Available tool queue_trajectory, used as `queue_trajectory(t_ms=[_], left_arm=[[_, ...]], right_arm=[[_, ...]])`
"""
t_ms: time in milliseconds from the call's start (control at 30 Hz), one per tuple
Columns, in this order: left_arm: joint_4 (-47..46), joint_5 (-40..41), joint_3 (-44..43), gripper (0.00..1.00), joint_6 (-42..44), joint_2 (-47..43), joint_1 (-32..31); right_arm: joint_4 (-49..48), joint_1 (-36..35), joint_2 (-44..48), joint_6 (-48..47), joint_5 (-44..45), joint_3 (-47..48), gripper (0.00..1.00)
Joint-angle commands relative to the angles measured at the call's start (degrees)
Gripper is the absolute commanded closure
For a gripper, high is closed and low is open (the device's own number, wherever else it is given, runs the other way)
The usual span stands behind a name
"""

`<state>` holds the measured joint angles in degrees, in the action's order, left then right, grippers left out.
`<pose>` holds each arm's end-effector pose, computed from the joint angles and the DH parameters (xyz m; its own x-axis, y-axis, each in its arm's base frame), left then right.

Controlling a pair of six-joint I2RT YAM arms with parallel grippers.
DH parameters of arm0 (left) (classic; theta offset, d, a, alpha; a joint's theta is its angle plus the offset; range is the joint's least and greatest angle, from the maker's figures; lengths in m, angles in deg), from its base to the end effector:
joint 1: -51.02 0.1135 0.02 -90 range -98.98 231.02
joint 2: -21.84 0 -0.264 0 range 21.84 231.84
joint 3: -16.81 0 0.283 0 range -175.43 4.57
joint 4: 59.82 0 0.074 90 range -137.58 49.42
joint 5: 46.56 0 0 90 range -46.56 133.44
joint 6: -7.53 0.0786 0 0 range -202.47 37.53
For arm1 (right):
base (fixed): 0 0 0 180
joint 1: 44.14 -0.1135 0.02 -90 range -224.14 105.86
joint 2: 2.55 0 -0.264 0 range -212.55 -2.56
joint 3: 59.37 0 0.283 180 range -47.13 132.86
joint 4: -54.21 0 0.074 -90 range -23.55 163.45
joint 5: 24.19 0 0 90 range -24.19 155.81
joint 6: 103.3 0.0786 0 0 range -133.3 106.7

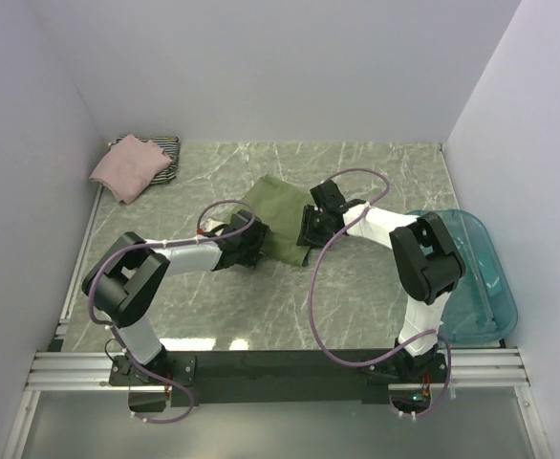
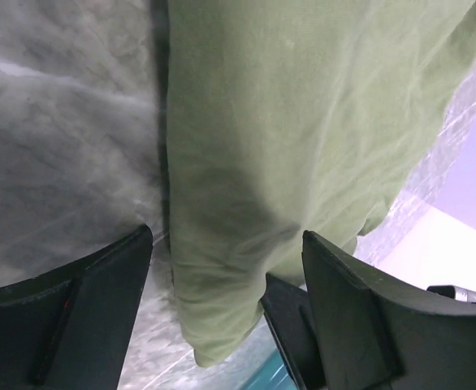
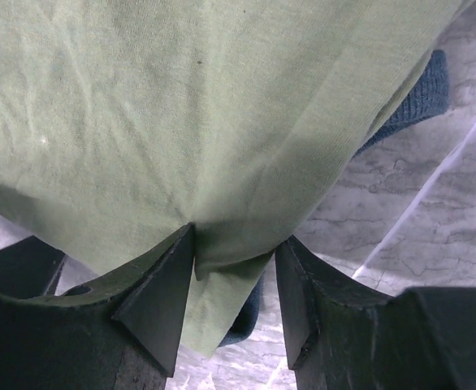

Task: Fold and stack the tank tops
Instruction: Neatly place the folded tank top to the corner

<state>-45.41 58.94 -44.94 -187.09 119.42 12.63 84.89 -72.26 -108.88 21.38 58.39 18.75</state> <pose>0.3109 -0.2195 0.0944 -0.2973 -0.9540 -0.0373 -0.7003 0.2445 -0.6707 0.3675 0.2079 0.1030 -0.9204 0.1479 -0.3620 -0.0031 0.9229 0.3849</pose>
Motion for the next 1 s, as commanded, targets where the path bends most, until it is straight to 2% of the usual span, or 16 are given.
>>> queue_trajectory(t_ms=[0,200,300,333,400,433,467,500,633,700,733,767,833,867,933,967], left_arm=[[3.7,3.1,-2.1,0.19,1.9,2.2,0.8],[3.5,1.5,-3.7,0.24,2.9,6.9,1.3],[2.8,0.2,-4.3,0.36,3.3,9.3,1.3],[2.6,0.1,-4.3,0.47,3.4,9.5,1.3],[2.0,0.8,-4.0,0.60,3.9,9.5,1.4],[2.3,1.4,-4.0,0.81,4.4,9.3,1.5],[4.1,1.8,-5.1,0.95,5.8,9.0,1.7],[5.5,2.6,-5.9,0.99,7.0,9.1,2.0],[15.0,5.0,-14.9,0.99,18.7,11.4,6.4],[17.9,6.7,-20.4,0.99,27.4,12.9,9.3],[18.0,7.9,-21.8,0.99,30.2,13.2,10.5],[17.0,7.7,-24.1,0.99,37.0,13.8,11.7],[17.0,7.7,-27.4,0.99,42.3,14.8,15.8],[16.0,6.2,-30.6,0.99,49.4,15.6,17.1],[18.5,6.3,-35.7,0.99,55.4,18.9,20.5],[18.7,4.9,-41.1,0.99,62.4,21.7,21.5]], right_arm=[[-0.5,-0.4,2.1,0.2,-1.2,-0.1,0.48],[-0.2,-0.5,2.3,0.1,-1.5,1.3,0.48],[0.4,-0.5,1.8,0.0,-1.5,2.0,0.48],[0.2,-0.5,1.8,-0.2,-1.5,2.1,0.48],[0.3,-0.5,1.9,-0.1,-1.5,2.1,0.48],[0.3,-0.6,1.9,-0.1,-1.6,2.1,0.48],[0.3,-0.5,2.0,-0.1,-1.7,2.1,0.48],[0.4,-0.5,2.1,-0.2,-1.8,2.2,0.48],[1.0,-0.5,3.8,-0.9,-2.6,3.5,0.47],[1.5,-0.5,6.1,-1.2,-2.5,4.6,0.45],[1.7,-0.6,7.0,-1.4,-2.4,4.9,0.44],[2.0,-0.5,8.8,-1.5,-2.3,5.2,0.43],[2.0,-0.5,10.8,-1.3,-2.6,5.0,0.43],[1.9,-0.5,12.7,-1.3,-3.0,4.3,0.43],[1.5,-0.4,14.7,-1.2,-4.3,3.0,0.43],[1.0,-0.6,16.9,-1.3,-4.8,1.4,0.43]])
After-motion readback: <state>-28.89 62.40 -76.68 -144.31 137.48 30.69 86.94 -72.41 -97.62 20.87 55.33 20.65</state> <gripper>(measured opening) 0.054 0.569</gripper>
